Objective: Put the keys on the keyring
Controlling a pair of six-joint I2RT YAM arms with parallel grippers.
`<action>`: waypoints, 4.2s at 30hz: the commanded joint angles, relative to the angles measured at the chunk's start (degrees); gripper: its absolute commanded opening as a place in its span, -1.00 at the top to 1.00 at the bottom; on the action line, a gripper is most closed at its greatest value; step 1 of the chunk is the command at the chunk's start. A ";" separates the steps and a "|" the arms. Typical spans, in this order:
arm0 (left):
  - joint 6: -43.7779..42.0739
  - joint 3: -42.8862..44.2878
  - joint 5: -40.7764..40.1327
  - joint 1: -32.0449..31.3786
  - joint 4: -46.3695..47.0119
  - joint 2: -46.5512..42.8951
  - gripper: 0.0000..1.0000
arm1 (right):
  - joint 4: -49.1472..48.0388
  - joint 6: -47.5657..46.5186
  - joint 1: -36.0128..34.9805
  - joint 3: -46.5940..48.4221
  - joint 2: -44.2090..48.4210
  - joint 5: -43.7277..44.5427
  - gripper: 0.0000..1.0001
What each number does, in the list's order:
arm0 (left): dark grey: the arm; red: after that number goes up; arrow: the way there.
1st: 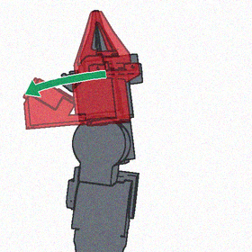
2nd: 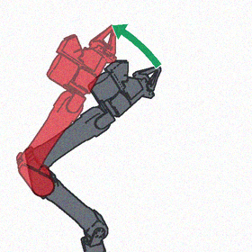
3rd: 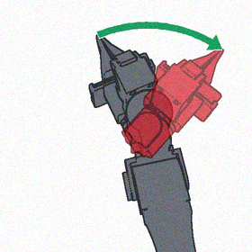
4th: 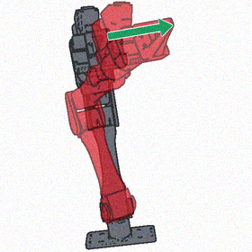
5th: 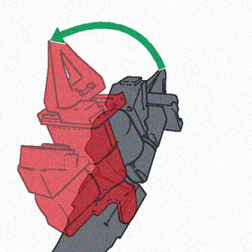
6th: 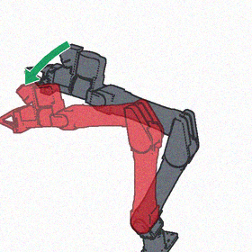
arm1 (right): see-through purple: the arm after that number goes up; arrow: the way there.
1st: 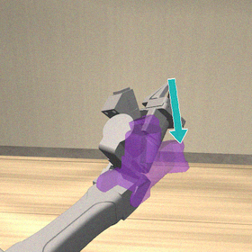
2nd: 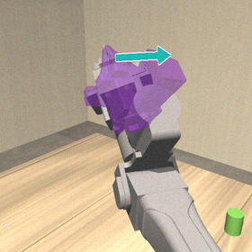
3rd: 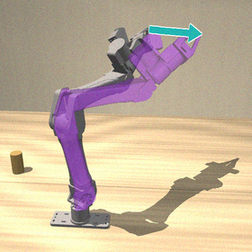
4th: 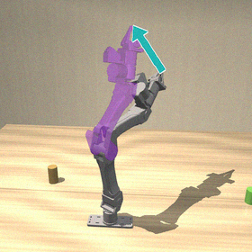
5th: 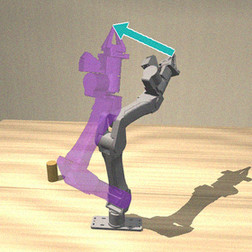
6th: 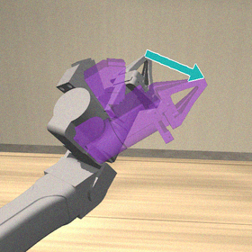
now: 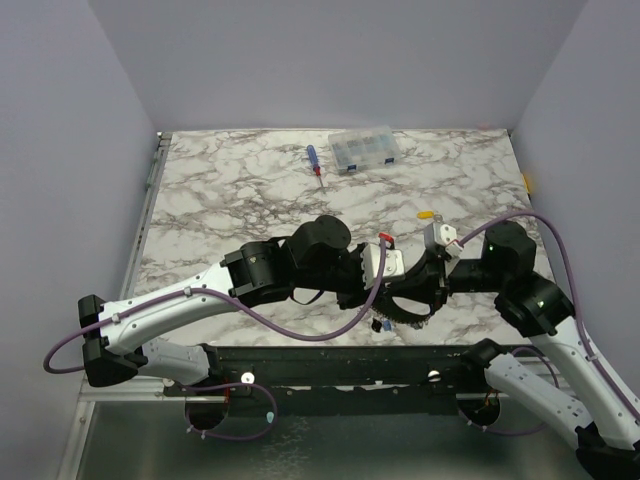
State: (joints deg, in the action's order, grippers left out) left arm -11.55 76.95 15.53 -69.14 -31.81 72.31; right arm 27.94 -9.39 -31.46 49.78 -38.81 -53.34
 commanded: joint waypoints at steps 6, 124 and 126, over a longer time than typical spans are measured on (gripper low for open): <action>-0.52 -0.27 -2.05 -0.38 0.96 -0.20 0.61 | -0.76 1.05 -0.24 2.25 1.19 -0.15 0.99; -0.22 3.81 -0.35 -0.62 2.58 -1.54 0.14 | 15.65 -2.06 -0.26 12.94 -0.50 8.61 0.99; -0.42 4.35 0.46 -0.60 2.54 -1.36 0.14 | 15.57 -1.97 -0.26 12.59 -0.49 8.64 0.99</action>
State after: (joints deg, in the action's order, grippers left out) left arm -10.35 78.37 13.65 -69.71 -27.24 70.81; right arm 43.22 -12.47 -31.86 61.52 -39.38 -46.06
